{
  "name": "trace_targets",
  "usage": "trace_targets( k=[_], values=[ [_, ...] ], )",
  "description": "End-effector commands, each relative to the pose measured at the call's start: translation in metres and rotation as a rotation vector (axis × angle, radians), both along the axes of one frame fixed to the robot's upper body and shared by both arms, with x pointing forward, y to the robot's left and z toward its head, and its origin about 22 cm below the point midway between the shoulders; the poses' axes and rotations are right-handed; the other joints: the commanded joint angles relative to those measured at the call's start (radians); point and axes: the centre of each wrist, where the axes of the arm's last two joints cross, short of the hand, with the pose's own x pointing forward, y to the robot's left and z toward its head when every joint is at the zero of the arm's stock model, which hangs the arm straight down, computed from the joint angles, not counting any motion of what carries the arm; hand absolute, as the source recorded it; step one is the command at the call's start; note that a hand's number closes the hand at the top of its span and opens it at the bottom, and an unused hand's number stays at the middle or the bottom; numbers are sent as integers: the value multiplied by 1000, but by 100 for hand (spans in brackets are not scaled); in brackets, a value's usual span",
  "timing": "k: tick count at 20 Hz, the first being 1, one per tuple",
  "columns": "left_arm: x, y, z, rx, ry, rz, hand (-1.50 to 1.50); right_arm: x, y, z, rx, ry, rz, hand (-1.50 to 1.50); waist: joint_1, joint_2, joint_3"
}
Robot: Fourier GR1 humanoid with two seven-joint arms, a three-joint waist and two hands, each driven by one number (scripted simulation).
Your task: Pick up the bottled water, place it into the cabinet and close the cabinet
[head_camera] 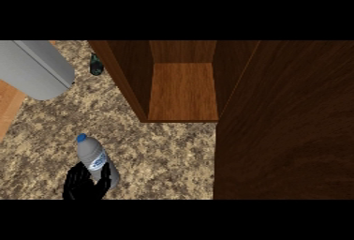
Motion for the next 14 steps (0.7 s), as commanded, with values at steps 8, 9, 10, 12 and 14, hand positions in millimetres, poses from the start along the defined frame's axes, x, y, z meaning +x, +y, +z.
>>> trace_targets(
  k=[8,9,10,12,14],
  values=[
    [46,2,24,117,-106,-397,150,3,8,20,32,-90,50,-150,-28,0,-1],
    [58,-1,27,124,-110,-499,150,8,6,13,33,-90,66,-150,-38,5,-2],
    [59,1,27,128,-134,-504,150,5,12,23,56,-96,69,-150,-27,3,-2],
    [66,-15,35,115,-162,-559,150,4,2,22,36,-81,58,-150,-16,-1,0],
    [81,0,41,114,-137,-582,150,0,10,25,38,-75,55,-150,-20,-1,0]
  ],
)
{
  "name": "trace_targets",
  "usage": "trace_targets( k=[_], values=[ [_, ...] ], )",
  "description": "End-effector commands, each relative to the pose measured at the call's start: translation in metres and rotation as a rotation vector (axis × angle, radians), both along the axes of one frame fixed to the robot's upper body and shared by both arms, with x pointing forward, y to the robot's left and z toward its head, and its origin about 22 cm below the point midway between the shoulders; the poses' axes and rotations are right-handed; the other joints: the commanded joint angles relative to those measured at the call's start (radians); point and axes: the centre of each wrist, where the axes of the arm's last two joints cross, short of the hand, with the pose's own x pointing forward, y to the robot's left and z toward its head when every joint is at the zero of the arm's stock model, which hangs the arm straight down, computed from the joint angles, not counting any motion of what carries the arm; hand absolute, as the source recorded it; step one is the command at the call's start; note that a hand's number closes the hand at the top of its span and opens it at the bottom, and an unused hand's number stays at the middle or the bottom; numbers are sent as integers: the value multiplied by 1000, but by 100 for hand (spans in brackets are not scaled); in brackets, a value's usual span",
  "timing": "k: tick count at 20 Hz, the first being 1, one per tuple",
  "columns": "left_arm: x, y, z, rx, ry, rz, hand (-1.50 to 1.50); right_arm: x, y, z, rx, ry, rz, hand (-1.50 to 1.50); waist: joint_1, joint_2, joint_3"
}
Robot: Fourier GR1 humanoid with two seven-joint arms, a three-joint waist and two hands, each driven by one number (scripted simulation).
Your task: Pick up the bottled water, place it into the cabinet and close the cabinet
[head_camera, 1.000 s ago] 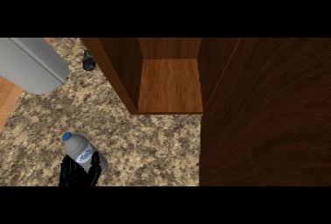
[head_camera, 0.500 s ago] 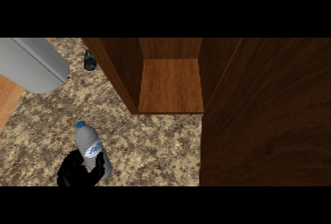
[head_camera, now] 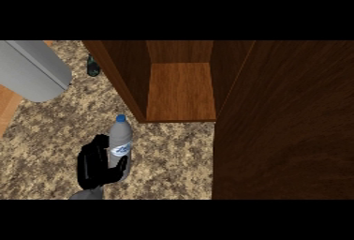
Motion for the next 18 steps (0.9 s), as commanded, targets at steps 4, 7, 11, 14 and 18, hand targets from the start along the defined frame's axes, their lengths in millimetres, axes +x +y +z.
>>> trace_targets(
  k=[4,7,11,14,18],
  values=[
    [30,-26,40,35,-64,-172,150,4,14,25,-4,-60,-4,-150,13,-3,1],
    [28,-42,64,44,-60,-229,150,6,10,30,11,-83,-10,-150,23,-4,2],
    [23,-68,97,30,-119,-247,150,1,12,36,5,-64,0,-150,20,-8,2],
    [13,-99,114,46,-126,-272,150,0,11,30,14,-81,2,-150,12,-9,2],
    [15,-128,151,68,-105,-356,150,10,11,34,27,-71,4,-150,24,-4,2]
  ],
)
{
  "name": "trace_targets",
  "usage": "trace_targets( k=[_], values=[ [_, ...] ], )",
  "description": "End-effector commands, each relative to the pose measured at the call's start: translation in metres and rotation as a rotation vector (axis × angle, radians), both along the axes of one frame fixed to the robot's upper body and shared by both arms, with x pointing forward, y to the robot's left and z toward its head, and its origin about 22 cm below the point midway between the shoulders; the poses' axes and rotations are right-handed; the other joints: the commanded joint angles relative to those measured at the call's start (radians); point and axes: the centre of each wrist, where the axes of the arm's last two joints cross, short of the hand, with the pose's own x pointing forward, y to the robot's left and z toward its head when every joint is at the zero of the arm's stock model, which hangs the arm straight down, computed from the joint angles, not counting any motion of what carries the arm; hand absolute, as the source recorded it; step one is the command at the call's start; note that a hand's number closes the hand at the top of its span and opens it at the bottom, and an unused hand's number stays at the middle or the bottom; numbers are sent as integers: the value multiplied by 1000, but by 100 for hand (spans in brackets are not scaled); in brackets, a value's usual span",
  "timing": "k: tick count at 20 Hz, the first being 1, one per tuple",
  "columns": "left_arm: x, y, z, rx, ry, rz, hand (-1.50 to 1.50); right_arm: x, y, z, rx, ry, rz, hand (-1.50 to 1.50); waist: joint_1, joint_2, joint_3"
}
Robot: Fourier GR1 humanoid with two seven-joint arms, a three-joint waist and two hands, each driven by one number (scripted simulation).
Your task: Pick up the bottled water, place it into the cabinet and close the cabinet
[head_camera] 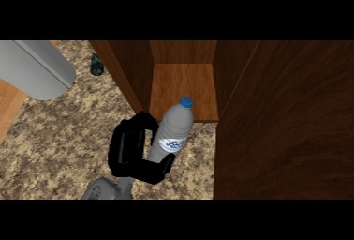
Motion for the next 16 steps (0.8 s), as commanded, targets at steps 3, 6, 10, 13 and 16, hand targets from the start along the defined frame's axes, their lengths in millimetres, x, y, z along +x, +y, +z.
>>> trace_targets(
  k=[3,6,10,13,16],
  values=[
    [2,-48,54,22,2,-32,150,2,14,31,19,-44,48,-150,-10,1,0],
    [-2,-67,79,63,2,-6,150,0,0,16,18,-55,24,-150,-15,-1,1],
    [11,-82,90,77,-9,44,150,-2,12,29,9,-67,20,-150,-23,2,-1],
    [25,-88,110,94,-13,83,150,3,5,21,0,-75,24,-150,-18,1,0],
    [36,-102,98,142,-25,132,150,12,1,27,-10,-69,12,-150,-23,9,-1]
  ],
)
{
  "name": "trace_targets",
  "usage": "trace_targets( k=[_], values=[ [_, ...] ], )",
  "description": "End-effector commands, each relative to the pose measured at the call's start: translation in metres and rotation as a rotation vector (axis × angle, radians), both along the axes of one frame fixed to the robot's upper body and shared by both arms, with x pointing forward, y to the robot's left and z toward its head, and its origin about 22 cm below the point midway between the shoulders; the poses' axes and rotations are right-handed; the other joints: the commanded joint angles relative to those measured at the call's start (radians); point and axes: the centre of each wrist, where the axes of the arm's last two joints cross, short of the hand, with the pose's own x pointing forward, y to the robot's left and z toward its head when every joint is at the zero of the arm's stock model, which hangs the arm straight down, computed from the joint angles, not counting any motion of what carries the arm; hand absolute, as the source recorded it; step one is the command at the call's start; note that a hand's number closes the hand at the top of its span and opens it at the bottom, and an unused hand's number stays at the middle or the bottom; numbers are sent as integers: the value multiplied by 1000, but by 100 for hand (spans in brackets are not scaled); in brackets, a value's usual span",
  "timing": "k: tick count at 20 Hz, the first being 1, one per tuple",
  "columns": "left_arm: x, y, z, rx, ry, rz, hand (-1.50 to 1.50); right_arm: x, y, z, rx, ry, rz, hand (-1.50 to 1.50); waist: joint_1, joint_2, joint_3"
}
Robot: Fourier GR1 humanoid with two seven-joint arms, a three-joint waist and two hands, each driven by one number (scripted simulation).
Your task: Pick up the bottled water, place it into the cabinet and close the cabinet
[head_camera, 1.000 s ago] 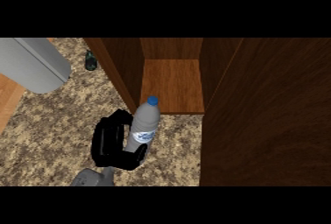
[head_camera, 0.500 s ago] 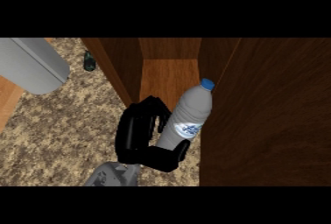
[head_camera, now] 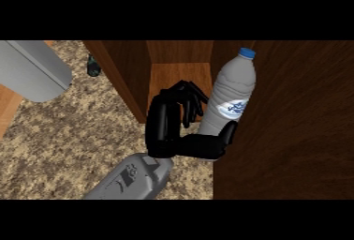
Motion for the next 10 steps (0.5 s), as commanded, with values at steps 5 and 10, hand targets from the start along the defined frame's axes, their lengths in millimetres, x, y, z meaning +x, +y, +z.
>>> trace_targets(
  k=[5,10],
  values=[
    [39,-11,4,84,14,109,150,2,17,33,18,-72,24,-150,-9,3,-1],
    [60,-20,8,144,21,111,150,2,-1,26,19,-46,22,-150,-12,4,0]
  ],
)
